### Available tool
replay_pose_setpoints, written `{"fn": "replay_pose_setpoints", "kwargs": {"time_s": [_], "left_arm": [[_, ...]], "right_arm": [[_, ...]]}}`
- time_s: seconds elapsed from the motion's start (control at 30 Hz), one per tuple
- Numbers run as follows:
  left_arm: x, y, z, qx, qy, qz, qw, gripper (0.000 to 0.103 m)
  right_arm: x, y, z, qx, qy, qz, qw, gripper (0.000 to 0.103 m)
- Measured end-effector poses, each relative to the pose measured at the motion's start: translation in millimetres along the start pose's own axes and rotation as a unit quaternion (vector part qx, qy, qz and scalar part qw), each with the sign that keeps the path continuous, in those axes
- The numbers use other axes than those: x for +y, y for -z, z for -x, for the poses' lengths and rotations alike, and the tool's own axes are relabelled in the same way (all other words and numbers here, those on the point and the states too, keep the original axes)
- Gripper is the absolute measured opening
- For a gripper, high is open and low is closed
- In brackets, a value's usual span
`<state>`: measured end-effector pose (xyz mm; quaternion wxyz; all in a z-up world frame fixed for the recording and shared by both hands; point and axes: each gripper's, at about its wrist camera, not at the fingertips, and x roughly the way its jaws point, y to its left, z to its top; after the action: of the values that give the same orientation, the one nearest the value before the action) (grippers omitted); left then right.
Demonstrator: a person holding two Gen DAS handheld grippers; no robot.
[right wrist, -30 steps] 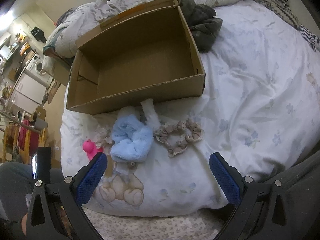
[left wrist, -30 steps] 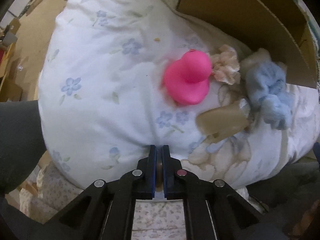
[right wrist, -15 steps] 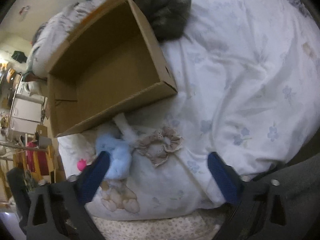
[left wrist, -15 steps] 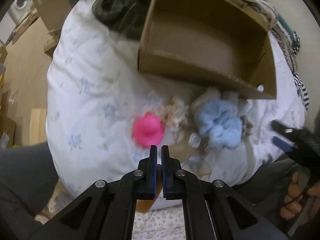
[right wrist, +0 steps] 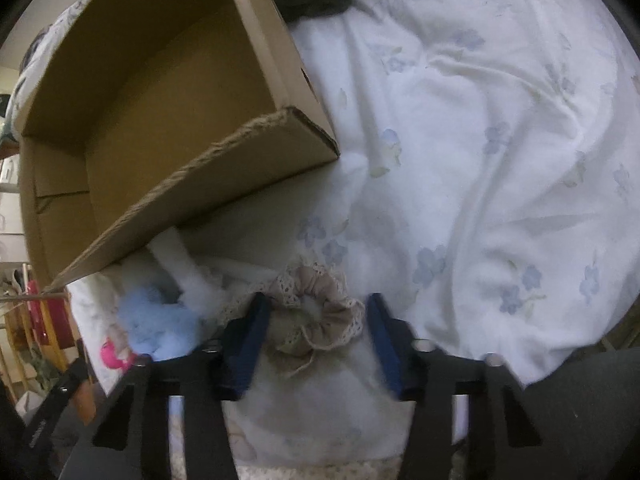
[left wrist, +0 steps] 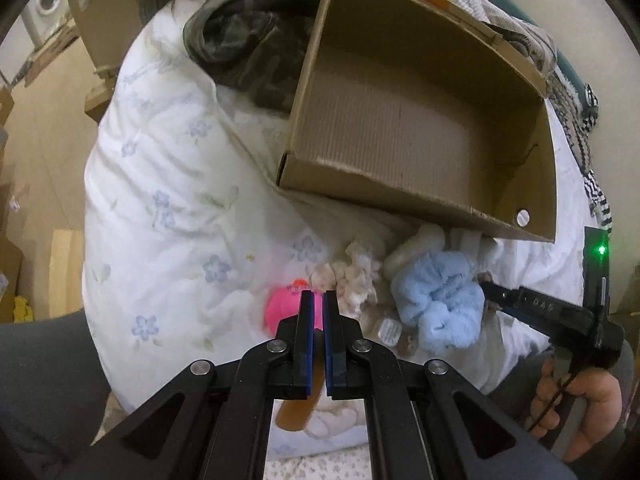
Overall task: Organize soft objects
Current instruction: 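Carry the tube into the box and open the left tool while the right tool drops the scrunchie there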
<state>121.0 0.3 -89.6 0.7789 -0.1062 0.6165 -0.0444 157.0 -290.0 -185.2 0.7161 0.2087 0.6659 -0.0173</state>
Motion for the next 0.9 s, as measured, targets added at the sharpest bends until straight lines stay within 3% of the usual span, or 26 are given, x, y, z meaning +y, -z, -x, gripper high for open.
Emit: {"fn": "replay_pose_setpoints", "kwargs": {"time_s": [0.03,0.07,0.1,0.4,0.57,0.8,0.9], "left_arm": [[0,-1,0,-0.002,0.0,0.0,1.0,0.004],[0,-1,1,-0.004,0.0,0.001,1.0,0.004],[0,-1,1,-0.005,0.001,0.002,1.0,0.004],[0,0,11,-0.022,0.012,0.007,0.9997,0.004],[-12,-1,37,-0.065,0.011,-0.02,0.9976,0.004],[-20,-28,69,-0.093,0.033,-0.011,0.995,0.004],[-29,-48,83,-0.112,0.032,-0.022,0.9929,0.004]], "right_arm": [[4,0,0,-0.006,0.002,0.008,1.0,0.025],[5,0,4,-0.014,0.001,0.014,1.0,0.012],[6,0,9,-0.023,-0.001,0.019,1.0,0.011],[8,17,69,-0.094,-0.056,0.047,0.993,0.009],[18,29,103,-0.121,-0.076,0.079,0.987,0.009],[31,26,142,-0.155,-0.122,0.112,0.974,0.009],[40,17,154,-0.18,-0.118,0.132,0.968,0.009]]}}
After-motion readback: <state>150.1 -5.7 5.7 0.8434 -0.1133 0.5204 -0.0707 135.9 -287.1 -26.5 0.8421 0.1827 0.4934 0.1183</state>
